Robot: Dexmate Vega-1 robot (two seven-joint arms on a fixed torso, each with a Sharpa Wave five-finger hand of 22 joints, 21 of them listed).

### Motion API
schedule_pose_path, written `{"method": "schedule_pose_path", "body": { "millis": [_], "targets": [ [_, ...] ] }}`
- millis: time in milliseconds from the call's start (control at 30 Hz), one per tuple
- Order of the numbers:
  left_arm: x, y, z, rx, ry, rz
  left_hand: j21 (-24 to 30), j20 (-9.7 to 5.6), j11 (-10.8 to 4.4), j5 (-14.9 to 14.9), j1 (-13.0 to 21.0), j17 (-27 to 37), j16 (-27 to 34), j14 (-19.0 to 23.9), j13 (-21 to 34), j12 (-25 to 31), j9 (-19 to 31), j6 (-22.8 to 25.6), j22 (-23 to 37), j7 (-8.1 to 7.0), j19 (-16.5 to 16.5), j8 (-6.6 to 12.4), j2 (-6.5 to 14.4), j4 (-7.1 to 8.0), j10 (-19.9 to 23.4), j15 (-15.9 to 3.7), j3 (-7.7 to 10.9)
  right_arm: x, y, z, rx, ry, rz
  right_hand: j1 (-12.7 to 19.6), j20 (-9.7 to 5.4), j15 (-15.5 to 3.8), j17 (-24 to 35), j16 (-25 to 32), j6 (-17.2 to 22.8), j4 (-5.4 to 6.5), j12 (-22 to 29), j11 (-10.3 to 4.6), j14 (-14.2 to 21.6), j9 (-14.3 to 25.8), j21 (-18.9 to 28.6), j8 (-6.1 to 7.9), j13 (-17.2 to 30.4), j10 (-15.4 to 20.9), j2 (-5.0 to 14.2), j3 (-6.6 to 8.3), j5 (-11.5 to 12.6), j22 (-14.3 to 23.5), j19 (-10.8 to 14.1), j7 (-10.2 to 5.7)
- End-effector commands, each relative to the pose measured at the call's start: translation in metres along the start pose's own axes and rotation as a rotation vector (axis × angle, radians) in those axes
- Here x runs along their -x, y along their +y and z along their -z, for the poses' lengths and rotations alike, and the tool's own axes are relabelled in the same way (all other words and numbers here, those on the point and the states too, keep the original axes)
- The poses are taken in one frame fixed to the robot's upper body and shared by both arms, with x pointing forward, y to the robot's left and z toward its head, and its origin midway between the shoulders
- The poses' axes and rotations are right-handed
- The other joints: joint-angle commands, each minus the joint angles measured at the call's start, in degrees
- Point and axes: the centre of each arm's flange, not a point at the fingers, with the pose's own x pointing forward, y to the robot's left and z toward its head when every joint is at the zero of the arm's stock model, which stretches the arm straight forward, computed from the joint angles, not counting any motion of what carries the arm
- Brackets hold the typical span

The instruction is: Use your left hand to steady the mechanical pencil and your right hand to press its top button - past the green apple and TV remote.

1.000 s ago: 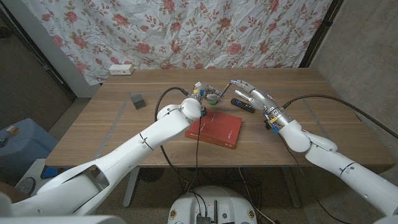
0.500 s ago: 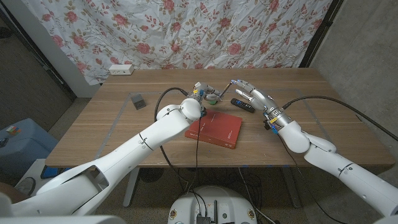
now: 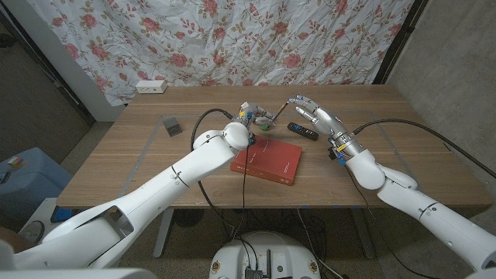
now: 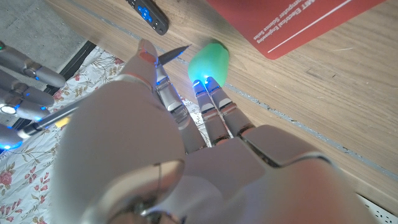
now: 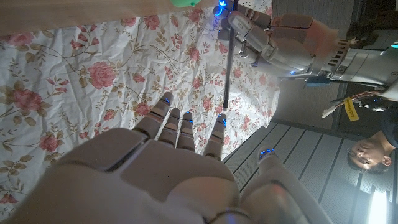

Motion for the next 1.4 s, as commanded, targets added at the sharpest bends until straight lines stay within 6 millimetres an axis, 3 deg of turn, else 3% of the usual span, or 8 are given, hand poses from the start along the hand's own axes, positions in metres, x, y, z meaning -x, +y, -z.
{"method": "schedule_pose_path", "body": {
  "millis": [33, 533, 967, 1300, 1400],
  "targets": [
    [-0.003, 0.006, 0.001, -0.013, -0.006, 0.006, -0.5, -5.5, -1.38, 0.3, 0.0, 0.2, -0.2, 0.5, 0.1, 0.3, 0.2, 0.1, 0.1, 0.15, -1.2, 0.02, 0.4, 0.03, 1.8, -9.07, -0.22, -0.006, -0.006, 0.0, -0.043, -0.004, 0.035, 0.0, -0.01, 0.14, 0.1, 0.3, 0.4, 0.26, 0.2, -0.13, 0.6, 0.1, 0.4, -0.23, 0.1, 0.5, 1.05, 0.05, 0.3, 0.1, 0.3, -0.32],
    [-0.003, 0.016, 0.0, -0.052, 0.001, 0.012, -1.0, -6.31, -1.38, 0.4, 0.2, 0.1, -0.3, 0.4, 0.1, 0.3, 0.3, 0.1, -0.1, 0.36, -2.9, 0.03, 0.5, -0.07, 1.8, -9.26, -0.24, -0.014, -0.015, 0.009, -0.11, 0.027, 0.051, 0.1, 0.2, 0.3, 0.1, 0.4, -1.1, 0.21, 0.3, 0.11, 1.0, 0.1, 0.2, -0.88, 0.1, 1.1, 0.81, 0.04, 0.3, 0.1, 0.3, -0.36],
    [0.001, 0.029, -0.011, -0.229, -0.002, 0.012, -1.0, -6.33, -1.37, 0.4, 0.3, 0.1, -0.4, 0.1, 0.1, 0.3, 0.3, 0.1, -0.2, 0.33, -3.3, 0.02, 0.5, -0.08, 1.8, -9.24, -0.3, -0.016, -0.018, 0.012, -0.141, 0.074, 0.036, -0.1, 0.24, 0.65, 0.1, 0.3, -2.0, 0.36, 0.5, 0.5, 0.8, 0.1, 0.1, -1.03, 0.1, 2.2, 0.62, -0.14, 0.2, 0.1, 0.0, -0.33],
    [0.006, 0.038, -0.012, -0.315, 0.018, 0.011, -0.9, -5.99, -1.37, 0.4, 0.3, 0.1, -0.4, -0.1, 0.1, 0.3, 0.3, 0.1, -0.2, 0.24, -3.1, 0.06, 0.5, -0.08, 1.9, -9.24, -0.32, -0.019, -0.019, 0.015, -0.179, 0.138, 0.015, -0.2, 0.14, 0.65, 0.2, 0.1, -2.6, 0.54, 0.5, 0.59, 0.4, 0.0, 0.0, -1.1, 0.1, 2.5, 0.68, -0.2, 0.2, 0.1, -0.1, -0.29],
    [0.008, 0.04, -0.012, -0.348, 0.033, 0.011, -0.1, -5.65, -1.35, 0.4, 0.2, 0.1, -0.4, -0.2, 0.1, 0.3, 0.3, 0.2, -0.2, 0.21, -1.4, 0.07, 0.5, -0.01, 1.8, -9.2, -0.41, -0.02, -0.019, 0.017, -0.215, 0.163, 0.017, -0.3, 0.1, 0.65, 0.2, 0.1, -2.7, 0.69, 0.5, 0.57, 0.2, 0.0, 0.0, -1.1, 0.1, 2.6, 0.86, -0.18, 0.3, 0.1, -0.2, -0.31]
  ]
}}
